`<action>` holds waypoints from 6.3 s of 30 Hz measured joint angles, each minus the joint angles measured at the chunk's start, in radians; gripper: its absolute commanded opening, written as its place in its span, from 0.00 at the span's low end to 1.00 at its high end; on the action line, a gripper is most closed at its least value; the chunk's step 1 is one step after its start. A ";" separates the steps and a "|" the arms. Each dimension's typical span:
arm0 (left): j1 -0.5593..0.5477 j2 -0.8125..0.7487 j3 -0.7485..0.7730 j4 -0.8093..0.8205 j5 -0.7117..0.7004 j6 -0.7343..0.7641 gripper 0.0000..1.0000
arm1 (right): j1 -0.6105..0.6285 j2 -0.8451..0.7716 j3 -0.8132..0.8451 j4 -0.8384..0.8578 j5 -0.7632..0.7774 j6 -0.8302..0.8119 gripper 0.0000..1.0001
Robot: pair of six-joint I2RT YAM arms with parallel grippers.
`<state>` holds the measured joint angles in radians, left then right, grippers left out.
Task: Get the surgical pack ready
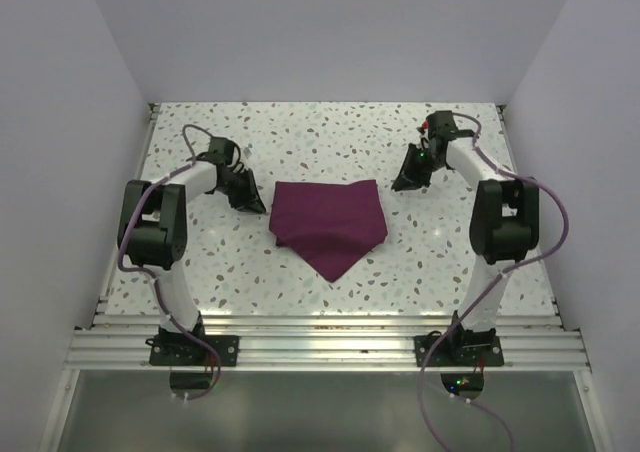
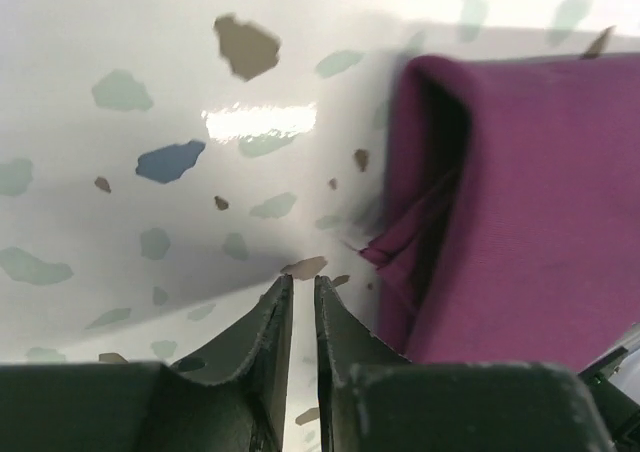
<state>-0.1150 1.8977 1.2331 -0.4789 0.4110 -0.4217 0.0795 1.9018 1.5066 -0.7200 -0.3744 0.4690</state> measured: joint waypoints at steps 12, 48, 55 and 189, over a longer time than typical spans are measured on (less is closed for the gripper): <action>-0.087 -0.019 -0.117 0.012 0.063 -0.033 0.16 | 0.082 0.291 0.172 -0.083 0.023 -0.001 0.16; -0.586 -0.577 -0.202 -0.111 -0.379 0.095 0.93 | 0.000 -0.428 -0.355 -0.162 0.090 0.037 0.99; -0.751 -0.406 -0.174 -0.055 -0.549 0.303 0.89 | -0.013 -0.683 -0.558 -0.138 0.062 0.083 0.99; -0.737 -0.093 0.211 -0.241 -0.457 0.301 0.00 | 0.312 -0.413 -0.755 0.744 0.097 0.454 0.00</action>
<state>-0.8516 1.8046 1.4441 -0.7197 -0.0463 -0.1204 0.3912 1.4891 0.7517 0.0242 -0.2779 0.9226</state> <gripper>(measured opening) 0.038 0.008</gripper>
